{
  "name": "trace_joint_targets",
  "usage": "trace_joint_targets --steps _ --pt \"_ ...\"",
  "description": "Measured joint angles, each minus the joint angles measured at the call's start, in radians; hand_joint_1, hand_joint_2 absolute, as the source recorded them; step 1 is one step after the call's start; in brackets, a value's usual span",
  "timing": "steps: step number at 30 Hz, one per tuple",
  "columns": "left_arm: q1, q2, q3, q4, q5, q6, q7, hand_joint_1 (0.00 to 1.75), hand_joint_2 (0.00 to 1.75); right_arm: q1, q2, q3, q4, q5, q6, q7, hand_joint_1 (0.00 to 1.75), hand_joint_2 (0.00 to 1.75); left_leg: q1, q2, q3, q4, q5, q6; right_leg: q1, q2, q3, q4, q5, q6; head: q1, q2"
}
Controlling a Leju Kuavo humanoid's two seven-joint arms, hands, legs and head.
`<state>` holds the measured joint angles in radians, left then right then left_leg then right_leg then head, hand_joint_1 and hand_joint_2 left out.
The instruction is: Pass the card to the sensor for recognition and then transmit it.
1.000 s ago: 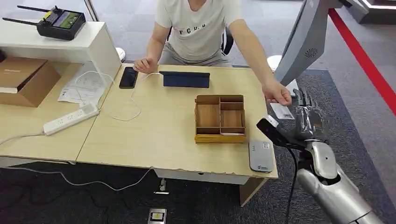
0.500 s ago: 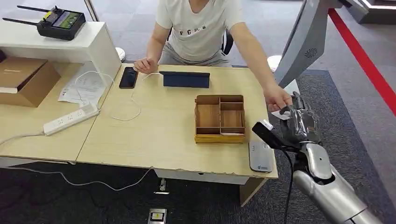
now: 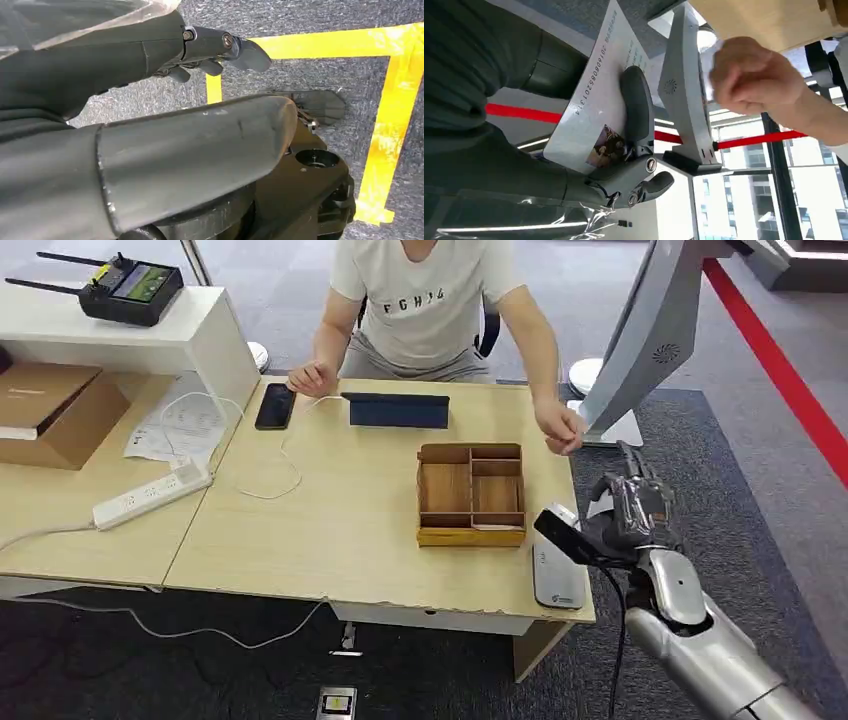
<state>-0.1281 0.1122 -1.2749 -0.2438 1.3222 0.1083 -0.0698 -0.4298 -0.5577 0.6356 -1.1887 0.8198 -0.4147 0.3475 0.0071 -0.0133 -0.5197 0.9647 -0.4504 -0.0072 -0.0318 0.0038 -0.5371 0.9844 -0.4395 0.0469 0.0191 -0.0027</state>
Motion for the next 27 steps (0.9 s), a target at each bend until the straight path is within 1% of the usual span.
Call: trace_joint_targets --steps 5,10,15,20,27 --pt "0.0 0.0 0.0 0.0 0.001 0.001 0.003 0.0 0.0 0.006 0.002 0.013 0.009 -0.018 -0.019 -0.018 1.75 1.75 0.0 0.0 0.0 0.0 0.0 0.0 0.0 0.0 0.0 0.0 0.0 0.0 0.0 0.0" --pt "0.0 0.0 0.0 0.0 0.006 0.003 0.011 0.0 0.0 0.023 0.018 0.031 0.037 -0.073 -0.04 -0.042 1.75 1.75 0.0 0.0 0.0 0.0 0.0 0.0 0.0 0.0 0.0 0.0 0.0 0.0 0.0 0.0" --pt "0.001 0.0 0.0 0.0 0.016 0.018 0.01 0.0 0.0 0.034 0.042 0.052 0.092 -0.114 -0.062 -0.065 1.75 1.75 0.001 0.0 0.0 0.0 0.0 0.0 0.001 0.0 0.0 0.0 0.0 0.0 0.0 0.0" --pt "0.001 0.0 0.0 0.0 0.015 0.019 0.008 0.0 0.0 0.043 0.057 0.069 0.147 -0.147 -0.087 -0.087 1.75 1.75 0.001 0.0 0.0 0.0 0.0 0.0 0.001 0.0 0.0 0.0 0.0 0.0 0.0 0.0" --pt "0.002 0.0 0.0 0.0 0.02 0.03 0.012 0.0 0.0 0.043 0.084 0.085 0.225 -0.172 -0.091 -0.117 1.75 1.75 0.001 0.0 0.0 0.0 0.0 0.0 0.001 0.0 0.0 0.0 0.0 0.0 0.0 0.0"
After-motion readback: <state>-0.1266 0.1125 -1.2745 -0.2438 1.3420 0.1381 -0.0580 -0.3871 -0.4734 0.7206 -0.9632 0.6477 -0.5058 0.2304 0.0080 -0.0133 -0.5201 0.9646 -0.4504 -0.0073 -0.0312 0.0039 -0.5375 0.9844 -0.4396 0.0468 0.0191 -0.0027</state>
